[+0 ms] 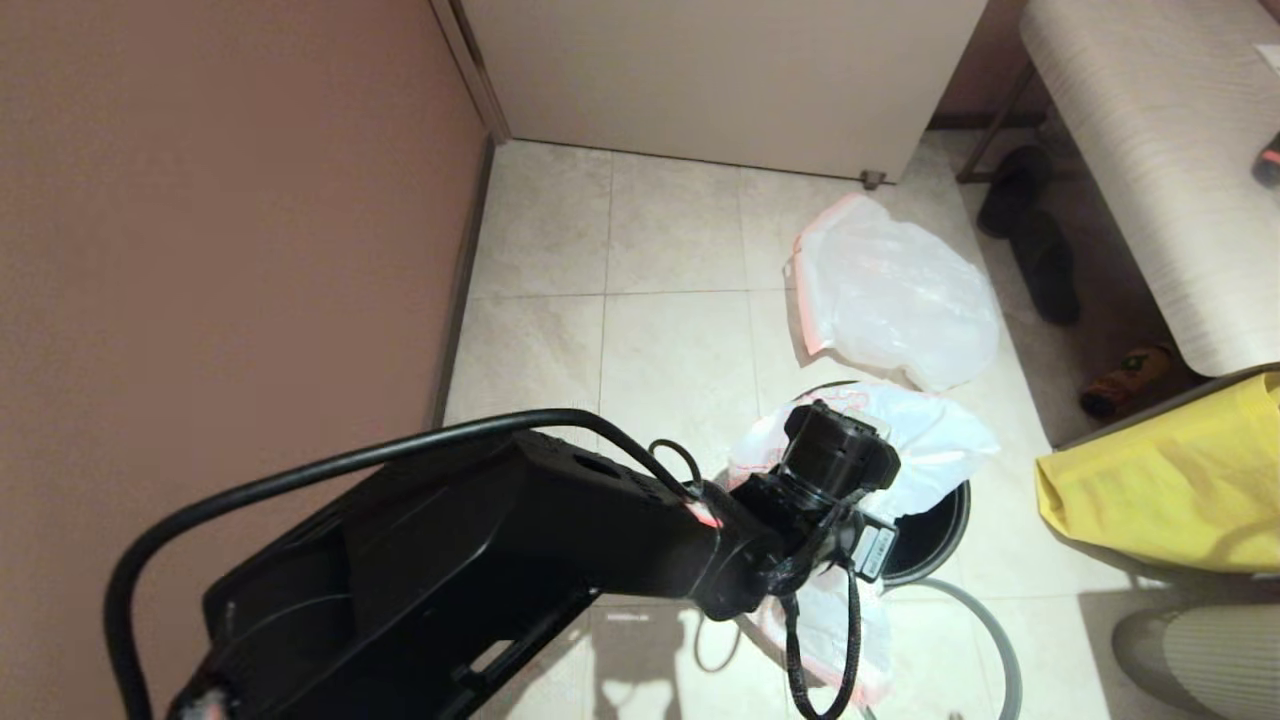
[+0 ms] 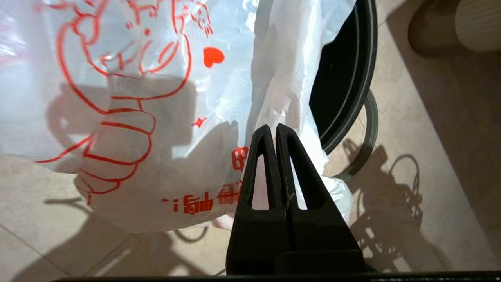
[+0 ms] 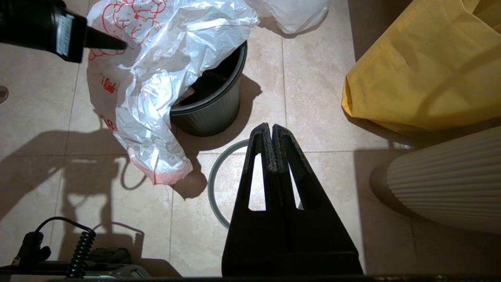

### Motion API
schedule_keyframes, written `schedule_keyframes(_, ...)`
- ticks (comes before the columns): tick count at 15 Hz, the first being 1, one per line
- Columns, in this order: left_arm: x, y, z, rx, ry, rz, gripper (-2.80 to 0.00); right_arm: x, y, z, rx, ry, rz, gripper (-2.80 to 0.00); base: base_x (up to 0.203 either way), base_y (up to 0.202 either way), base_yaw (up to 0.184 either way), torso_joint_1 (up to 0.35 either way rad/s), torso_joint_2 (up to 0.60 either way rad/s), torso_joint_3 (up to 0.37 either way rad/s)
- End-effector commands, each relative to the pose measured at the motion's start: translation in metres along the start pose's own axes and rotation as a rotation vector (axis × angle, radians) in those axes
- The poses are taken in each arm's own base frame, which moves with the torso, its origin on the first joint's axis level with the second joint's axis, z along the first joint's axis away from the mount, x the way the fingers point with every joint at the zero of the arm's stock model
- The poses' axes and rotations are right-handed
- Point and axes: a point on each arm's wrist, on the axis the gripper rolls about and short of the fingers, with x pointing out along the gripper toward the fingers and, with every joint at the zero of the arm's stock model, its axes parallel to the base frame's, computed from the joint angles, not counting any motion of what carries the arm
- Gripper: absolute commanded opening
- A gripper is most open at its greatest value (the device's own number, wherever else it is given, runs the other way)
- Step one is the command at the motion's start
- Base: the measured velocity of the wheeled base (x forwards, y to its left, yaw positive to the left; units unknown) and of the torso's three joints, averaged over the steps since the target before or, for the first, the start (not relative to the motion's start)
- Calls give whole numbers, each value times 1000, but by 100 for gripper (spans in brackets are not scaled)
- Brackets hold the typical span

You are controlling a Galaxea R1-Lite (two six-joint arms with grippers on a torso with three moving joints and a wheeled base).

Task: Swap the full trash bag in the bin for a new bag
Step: Put the new garbage bag on the trash can

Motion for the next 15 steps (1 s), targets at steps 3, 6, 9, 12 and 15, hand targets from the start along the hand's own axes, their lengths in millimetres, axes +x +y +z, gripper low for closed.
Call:
schedule_keyframes(3,-18,4,12,-13,-51,20,-280,0,0,0,0,1,0,-280,0,0,0,0,0,0)
schedule_keyframes(6,-14,5,34,-34,-136,22,-280,0,0,0,0,1,1,-280,0,0,0,0,0,0)
schedule_keyframes(9,19,2,48,-38,-192,20,-280,0,0,0,0,1,0,-280,0,0,0,0,0,0)
schedule_keyframes(12,71,3,-5,71,-83,-47,-280,0,0,0,0,1,0,-280,0,0,0,0,0,0)
schedule_keyframes(15,120,33,-67,169,-5,-37,-280,0,0,0,0,1,0,-280,0,0,0,0,0,0)
